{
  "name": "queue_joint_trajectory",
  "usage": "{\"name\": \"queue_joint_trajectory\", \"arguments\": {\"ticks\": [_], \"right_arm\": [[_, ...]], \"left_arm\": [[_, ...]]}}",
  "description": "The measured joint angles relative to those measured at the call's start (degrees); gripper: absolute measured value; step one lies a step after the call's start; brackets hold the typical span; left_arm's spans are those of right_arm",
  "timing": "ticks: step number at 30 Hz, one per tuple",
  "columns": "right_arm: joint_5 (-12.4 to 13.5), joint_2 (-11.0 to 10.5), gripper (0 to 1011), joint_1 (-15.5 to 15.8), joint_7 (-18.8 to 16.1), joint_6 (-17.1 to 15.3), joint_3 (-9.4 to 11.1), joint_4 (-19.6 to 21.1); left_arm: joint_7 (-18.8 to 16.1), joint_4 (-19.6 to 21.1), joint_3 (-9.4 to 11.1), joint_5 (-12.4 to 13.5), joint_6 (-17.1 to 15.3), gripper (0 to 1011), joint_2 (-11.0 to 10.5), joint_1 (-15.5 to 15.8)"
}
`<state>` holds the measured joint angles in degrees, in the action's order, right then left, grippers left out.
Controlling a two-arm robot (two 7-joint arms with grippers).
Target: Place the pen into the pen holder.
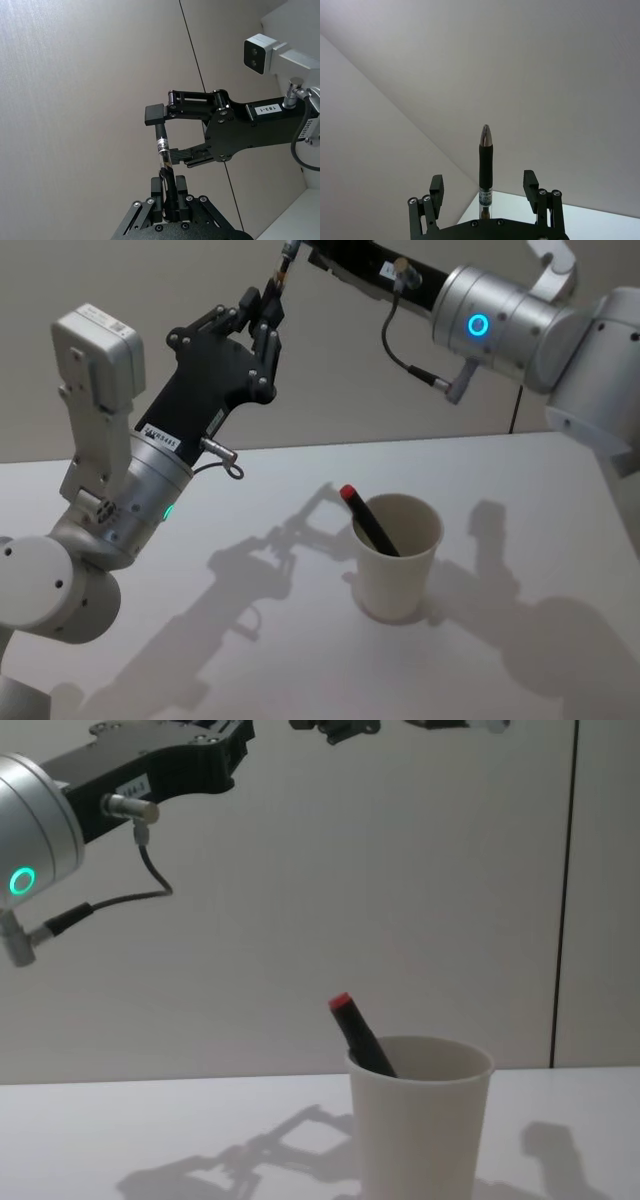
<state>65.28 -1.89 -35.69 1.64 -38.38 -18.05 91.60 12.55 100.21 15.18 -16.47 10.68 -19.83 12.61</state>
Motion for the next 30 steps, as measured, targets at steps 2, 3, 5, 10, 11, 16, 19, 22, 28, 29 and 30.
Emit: {"name": "queue_joint_trajectory", "arguments": {"ticks": [2,3,5,10,11,16,19,22,28,29,30], "right_arm": [[0.0,0.1,1001,-0.1,-0.2,0.1,-0.2,-0.2],[0.0,0.1,1001,-0.1,-0.3,0.2,-0.3,-0.4],[0.0,0.2,1001,-0.2,-0.6,0.4,-0.5,-0.6],[-0.1,0.3,1001,-0.4,-1.1,0.7,-0.9,-1.0],[-0.1,0.3,1001,-0.4,-1.1,0.8,-0.9,-1.1],[-0.1,0.3,1001,-0.5,-1.4,0.9,-1.2,-1.3],[-0.1,0.4,1001,-0.6,-1.5,1.0,-1.3,-1.4],[-0.1,0.4,1002,-0.6,-1.6,1.1,-1.3,-1.5],[-0.2,0.4,1001,-0.6,-1.7,1.2,-1.4,-1.6],[-0.2,0.4,1001,-0.6,-1.8,1.2,-1.5,-1.6],[-0.2,0.4,1002,-0.6,-1.8,1.2,-1.5,-1.6]], "left_arm": [[0.3,-0.2,0.0,0.0,0.1,169,0.1,0.1],[0.3,-0.3,0.0,-0.1,0.1,169,0.1,0.1],[0.5,-0.4,0.0,-0.1,0.1,169,0.2,0.2],[0.9,-0.7,0.0,-0.2,0.2,169,0.3,0.4],[0.9,-0.7,0.0,-0.2,0.3,169,0.3,0.4],[1.1,-0.8,0.0,-0.2,0.3,169,0.4,0.5],[1.2,-0.9,0.0,-0.2,0.3,169,0.4,0.5],[1.3,-0.9,0.0,-0.2,0.3,169,0.4,0.5],[1.4,-1.0,0.0,-0.3,0.4,169,0.5,0.6],[1.4,-1.0,0.0,-0.3,0.4,169,0.5,0.6],[1.4,-1.0,0.0,-0.3,0.4,169,0.5,0.6]]}}
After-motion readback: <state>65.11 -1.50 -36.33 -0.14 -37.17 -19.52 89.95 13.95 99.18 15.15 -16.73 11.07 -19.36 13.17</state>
